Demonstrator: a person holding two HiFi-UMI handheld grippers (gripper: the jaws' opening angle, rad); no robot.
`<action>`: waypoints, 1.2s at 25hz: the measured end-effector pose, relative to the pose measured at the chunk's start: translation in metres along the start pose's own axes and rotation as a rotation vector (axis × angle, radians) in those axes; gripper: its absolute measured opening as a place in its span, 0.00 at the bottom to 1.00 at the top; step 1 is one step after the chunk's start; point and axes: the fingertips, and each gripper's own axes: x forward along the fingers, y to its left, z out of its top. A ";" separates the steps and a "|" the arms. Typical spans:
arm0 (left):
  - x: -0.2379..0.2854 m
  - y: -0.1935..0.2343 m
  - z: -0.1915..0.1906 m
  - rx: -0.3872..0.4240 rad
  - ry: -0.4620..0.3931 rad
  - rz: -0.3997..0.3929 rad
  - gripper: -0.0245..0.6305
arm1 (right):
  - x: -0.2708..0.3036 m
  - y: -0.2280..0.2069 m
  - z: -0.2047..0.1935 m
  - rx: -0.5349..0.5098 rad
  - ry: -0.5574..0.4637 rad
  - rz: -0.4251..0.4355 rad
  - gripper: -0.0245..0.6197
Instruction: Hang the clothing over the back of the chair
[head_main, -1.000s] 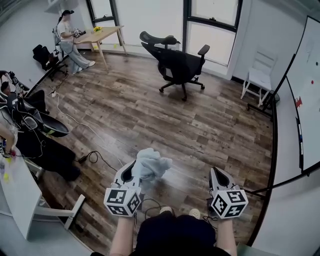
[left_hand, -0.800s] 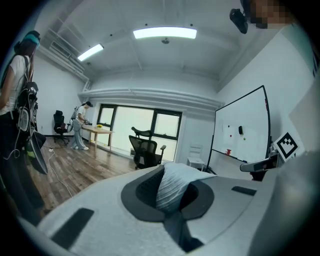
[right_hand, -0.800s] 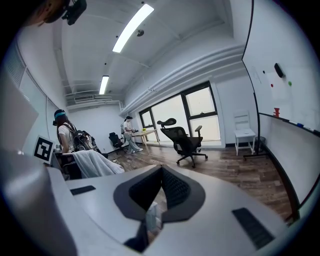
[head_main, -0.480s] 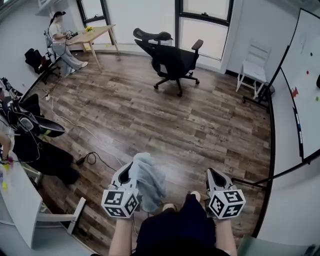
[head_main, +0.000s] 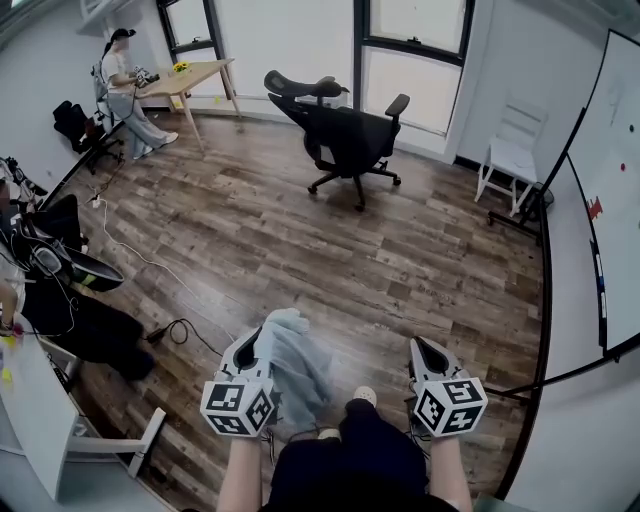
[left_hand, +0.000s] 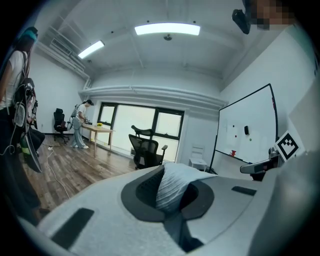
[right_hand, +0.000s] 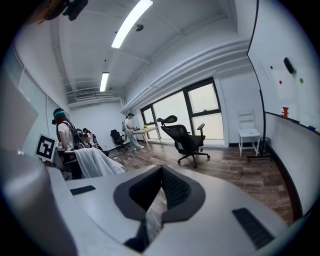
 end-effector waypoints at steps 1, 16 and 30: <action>0.008 0.001 0.005 0.001 -0.008 0.007 0.05 | 0.007 -0.004 0.007 -0.005 -0.003 0.007 0.04; 0.106 0.005 0.032 -0.021 -0.038 0.072 0.05 | 0.096 -0.066 0.054 -0.017 0.009 0.056 0.04; 0.143 -0.005 0.033 -0.036 -0.069 0.131 0.05 | 0.135 -0.101 0.064 -0.044 0.024 0.122 0.04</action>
